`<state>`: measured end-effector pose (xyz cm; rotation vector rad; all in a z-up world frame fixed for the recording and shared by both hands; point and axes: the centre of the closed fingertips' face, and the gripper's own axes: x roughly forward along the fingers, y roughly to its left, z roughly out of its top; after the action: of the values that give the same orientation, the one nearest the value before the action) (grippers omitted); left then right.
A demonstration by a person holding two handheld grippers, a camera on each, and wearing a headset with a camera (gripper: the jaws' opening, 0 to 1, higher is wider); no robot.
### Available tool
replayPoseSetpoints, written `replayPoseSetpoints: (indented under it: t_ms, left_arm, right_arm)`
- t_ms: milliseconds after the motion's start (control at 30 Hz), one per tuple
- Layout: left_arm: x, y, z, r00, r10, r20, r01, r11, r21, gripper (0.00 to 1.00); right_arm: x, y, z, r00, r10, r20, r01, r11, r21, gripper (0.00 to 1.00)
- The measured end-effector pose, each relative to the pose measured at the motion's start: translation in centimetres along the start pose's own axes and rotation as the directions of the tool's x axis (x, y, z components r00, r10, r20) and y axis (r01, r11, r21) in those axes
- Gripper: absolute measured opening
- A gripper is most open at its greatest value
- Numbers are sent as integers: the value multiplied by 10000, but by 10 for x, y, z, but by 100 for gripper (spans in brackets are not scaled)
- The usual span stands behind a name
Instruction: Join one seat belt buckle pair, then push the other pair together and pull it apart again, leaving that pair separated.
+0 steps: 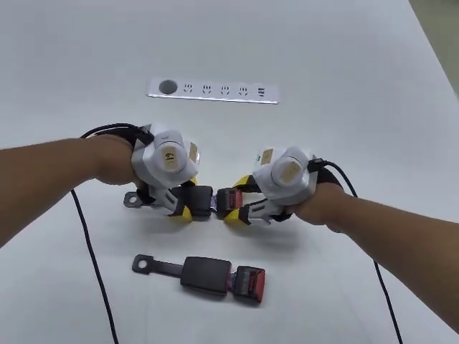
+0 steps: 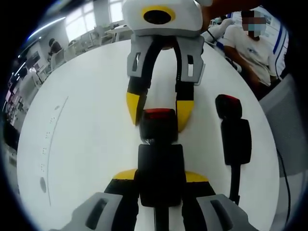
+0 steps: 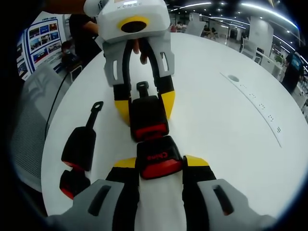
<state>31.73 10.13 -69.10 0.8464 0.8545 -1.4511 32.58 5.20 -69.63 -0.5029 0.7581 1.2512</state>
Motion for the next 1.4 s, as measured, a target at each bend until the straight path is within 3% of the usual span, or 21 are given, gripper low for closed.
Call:
replayPoseSetpoints:
  t_ms: [633,1400]
  left_arm:
    - [-1,-1,1,10000,-6,-77,6,10000,20,35]
    - [-2,0,0,10000,-21,-42,21,10000,-46,35]
  right_arm:
    - [-2,1,4,9994,-137,-331,131,9997,-183,33]
    - [-2,1,3,9991,-196,-381,183,9993,-339,34]
